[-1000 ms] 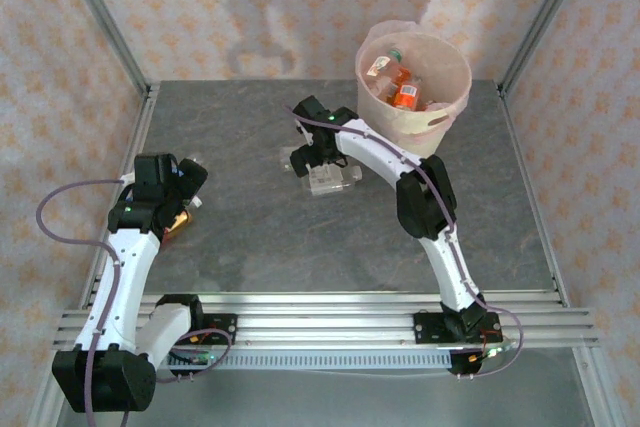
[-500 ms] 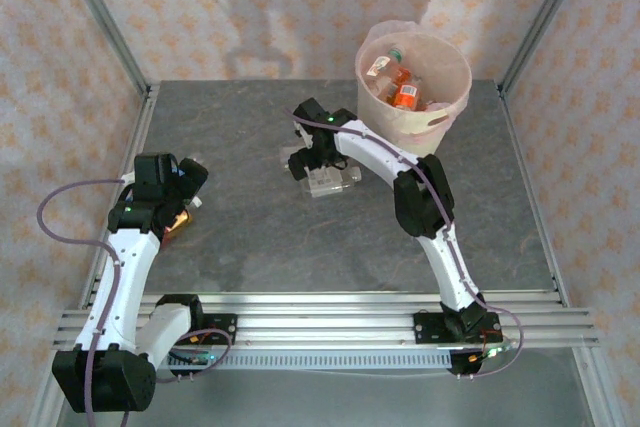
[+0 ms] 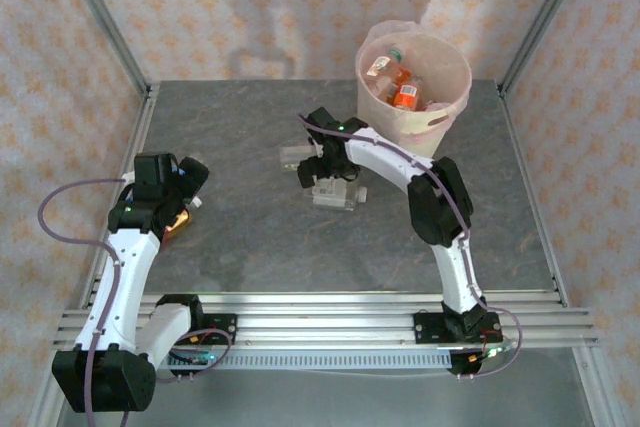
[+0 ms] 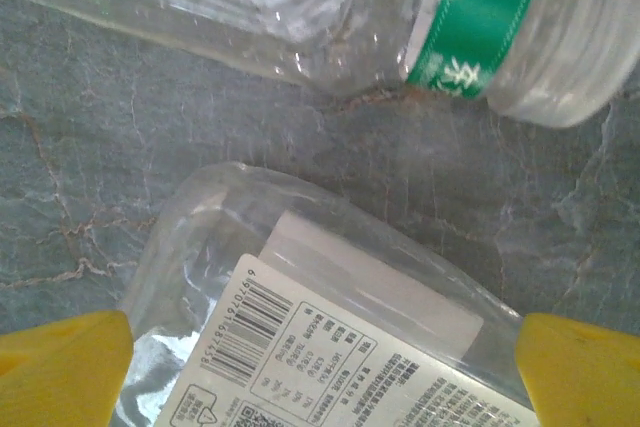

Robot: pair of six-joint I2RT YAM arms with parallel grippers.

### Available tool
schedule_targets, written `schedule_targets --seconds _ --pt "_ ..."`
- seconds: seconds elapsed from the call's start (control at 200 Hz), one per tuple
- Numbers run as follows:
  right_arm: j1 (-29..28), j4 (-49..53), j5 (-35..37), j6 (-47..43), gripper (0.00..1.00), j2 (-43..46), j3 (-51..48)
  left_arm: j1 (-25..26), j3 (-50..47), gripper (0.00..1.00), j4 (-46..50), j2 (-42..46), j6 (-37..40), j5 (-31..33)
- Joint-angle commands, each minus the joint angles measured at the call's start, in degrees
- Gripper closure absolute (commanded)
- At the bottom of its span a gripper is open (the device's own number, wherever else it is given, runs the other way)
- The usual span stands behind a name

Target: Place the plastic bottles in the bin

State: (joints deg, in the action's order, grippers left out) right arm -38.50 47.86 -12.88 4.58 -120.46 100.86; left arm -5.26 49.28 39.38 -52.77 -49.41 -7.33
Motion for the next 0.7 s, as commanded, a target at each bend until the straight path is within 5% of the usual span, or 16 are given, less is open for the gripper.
schedule_targets --seconds 0.0,0.485,0.696 --pt "0.2 -2.0 -2.7 4.0 0.01 3.9 -5.6 0.5 0.0 0.0 -0.8 -0.3 0.4 -0.7" --pt "-4.4 -7.6 -8.9 7.6 0.01 14.8 -22.5 2.2 1.3 0.0 -1.1 -2.0 1.1 -1.0" --pt "-6.8 -5.4 -2.6 6.7 0.01 19.3 -25.1 5.5 2.0 0.0 -1.8 -2.6 2.8 -1.1"
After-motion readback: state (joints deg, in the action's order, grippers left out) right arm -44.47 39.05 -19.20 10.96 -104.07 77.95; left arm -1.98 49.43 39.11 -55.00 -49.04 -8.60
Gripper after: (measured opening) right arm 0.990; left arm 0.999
